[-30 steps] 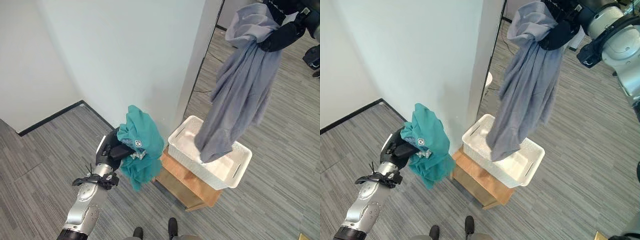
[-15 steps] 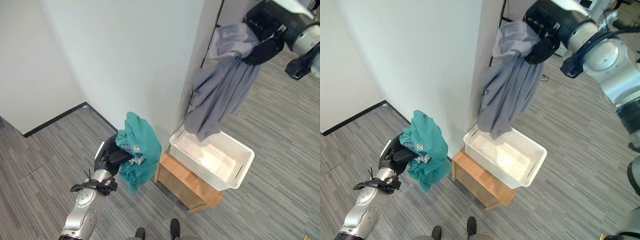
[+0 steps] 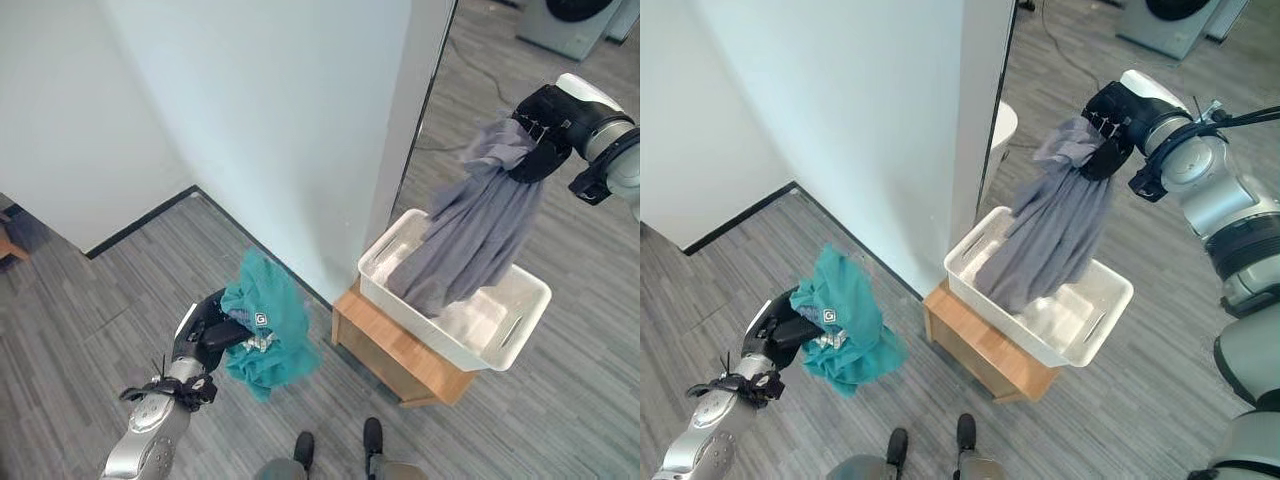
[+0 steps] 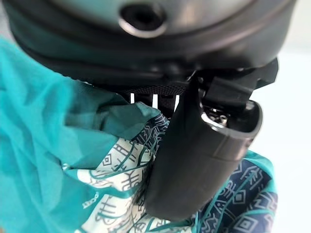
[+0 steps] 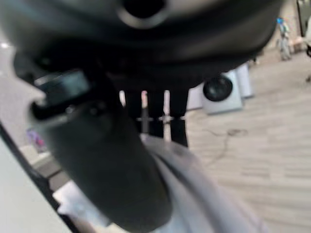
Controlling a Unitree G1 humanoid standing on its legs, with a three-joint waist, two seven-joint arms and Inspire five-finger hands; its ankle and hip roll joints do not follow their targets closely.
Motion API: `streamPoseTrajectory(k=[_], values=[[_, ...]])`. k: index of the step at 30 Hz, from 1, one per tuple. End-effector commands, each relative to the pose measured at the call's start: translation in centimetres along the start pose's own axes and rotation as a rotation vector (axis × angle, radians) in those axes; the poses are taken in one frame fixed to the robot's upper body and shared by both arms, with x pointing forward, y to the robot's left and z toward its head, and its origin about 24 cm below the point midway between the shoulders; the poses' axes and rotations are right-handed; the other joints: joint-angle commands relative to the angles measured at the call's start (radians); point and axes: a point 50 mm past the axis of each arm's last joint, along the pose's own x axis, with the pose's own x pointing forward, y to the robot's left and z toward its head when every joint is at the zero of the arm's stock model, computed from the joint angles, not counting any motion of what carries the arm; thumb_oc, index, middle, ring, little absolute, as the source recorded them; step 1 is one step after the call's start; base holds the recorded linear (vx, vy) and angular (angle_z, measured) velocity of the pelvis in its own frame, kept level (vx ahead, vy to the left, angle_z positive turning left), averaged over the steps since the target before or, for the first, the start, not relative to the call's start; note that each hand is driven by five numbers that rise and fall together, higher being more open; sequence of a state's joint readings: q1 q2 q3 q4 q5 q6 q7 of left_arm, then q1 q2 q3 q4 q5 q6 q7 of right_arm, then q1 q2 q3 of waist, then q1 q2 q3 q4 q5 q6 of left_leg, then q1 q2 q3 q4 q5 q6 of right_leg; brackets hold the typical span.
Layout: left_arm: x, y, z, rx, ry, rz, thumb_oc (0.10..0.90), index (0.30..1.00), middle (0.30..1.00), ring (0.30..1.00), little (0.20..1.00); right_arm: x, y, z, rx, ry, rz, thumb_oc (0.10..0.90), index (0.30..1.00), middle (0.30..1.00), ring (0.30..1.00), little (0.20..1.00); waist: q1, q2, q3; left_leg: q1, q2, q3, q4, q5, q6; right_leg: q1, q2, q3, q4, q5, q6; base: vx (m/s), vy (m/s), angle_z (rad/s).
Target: Pick up bed clothes into laundry basket.
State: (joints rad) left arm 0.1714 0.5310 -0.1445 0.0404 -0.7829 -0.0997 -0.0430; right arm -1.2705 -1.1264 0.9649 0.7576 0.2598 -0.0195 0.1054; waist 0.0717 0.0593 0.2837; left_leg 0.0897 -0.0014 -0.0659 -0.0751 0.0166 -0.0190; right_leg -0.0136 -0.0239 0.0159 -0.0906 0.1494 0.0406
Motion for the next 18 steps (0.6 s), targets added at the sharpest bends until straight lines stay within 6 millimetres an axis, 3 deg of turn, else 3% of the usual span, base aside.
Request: streamPoseTrajectory(k=[1,2,3,4,6,9,18], values=[[1.1,-2.7,4.9,0.032,-0.219,-0.168,0.400,0.300,0.300,0.300,0.300,-0.1,-2.5,4.8,-0.016,-0.195,-0.074,0.400,0.300,0.300,0.300,0.300,0.013,-0.053,-0.036,-0.093,0.018,-0.027,0.027,0.013,-0.031,-0.033,-0.079,-0.036,0.164,-0.198,0.086,-0.01,-0.001,0.06],[1.1,-2.7,4.9,0.032,-0.219,-0.168,0.400,0.300,0.300,0.300,0.300,-0.1,-2.5,4.7,-0.015,-0.194,-0.074,0.400,0.300,0.300,0.300,0.300,0.013,-0.054,-0.036,-0.093,0.018,-0.027,0.027,0.013,-0.031,-0.033,-0.079,-0.036,0.164,-0.198,0.086,-0.01,-0.003,0.04],[1.3,-3.0,5.0,0.038,-0.220,-0.179,0.400,0.300,0.300,0.300,0.300,0.0,-0.7,4.7,-0.024,-0.202,-0.005,0.400,0.300,0.300,0.300,0.300,0.012,-0.052,-0.030,-0.098,0.019,-0.027,0.026,0.014,-0.031,-0.034,-0.080,-0.038,0.160,-0.198,0.086,0.00,0.000,0.00],[1.3,-3.0,5.0,0.039,-0.220,-0.180,0.400,0.300,0.300,0.300,0.300,0.0,-0.7,4.6,-0.023,-0.201,-0.005,0.400,0.300,0.300,0.300,0.300,0.013,-0.052,-0.030,-0.099,0.019,-0.027,0.027,0.014,-0.031,-0.034,-0.080,-0.038,0.160,-0.197,0.086,0.00,0.000,0.00],[1.5,-3.6,5.4,0.056,-0.235,-0.206,0.400,0.300,0.300,0.300,0.300,0.1,1.9,4.0,-0.040,-0.187,0.096,0.400,0.300,0.300,0.300,0.300,0.012,-0.050,-0.020,-0.102,0.020,-0.027,0.026,0.015,-0.031,-0.037,-0.078,-0.039,0.158,-0.196,0.086,0.00,0.000,0.00],[1.8,-3.9,5.7,0.071,-0.241,-0.227,0.400,0.300,0.300,0.300,0.300,0.1,3.8,3.4,-0.055,-0.166,0.175,0.400,0.300,0.300,0.300,0.300,0.014,-0.052,-0.015,-0.106,0.020,-0.028,0.024,0.016,-0.032,-0.037,-0.080,-0.043,0.154,-0.194,0.086,0.00,0.000,0.00],[2.2,-4.3,5.9,0.069,-0.259,-0.234,0.400,0.300,0.300,0.300,0.300,-0.1,4.8,1.9,-0.038,-0.106,0.208,0.400,0.300,0.300,0.300,0.300,0.013,-0.047,-0.007,-0.108,0.016,-0.029,0.023,0.014,-0.030,-0.038,-0.086,-0.043,0.149,-0.193,0.088,0.00,0.000,0.00]])
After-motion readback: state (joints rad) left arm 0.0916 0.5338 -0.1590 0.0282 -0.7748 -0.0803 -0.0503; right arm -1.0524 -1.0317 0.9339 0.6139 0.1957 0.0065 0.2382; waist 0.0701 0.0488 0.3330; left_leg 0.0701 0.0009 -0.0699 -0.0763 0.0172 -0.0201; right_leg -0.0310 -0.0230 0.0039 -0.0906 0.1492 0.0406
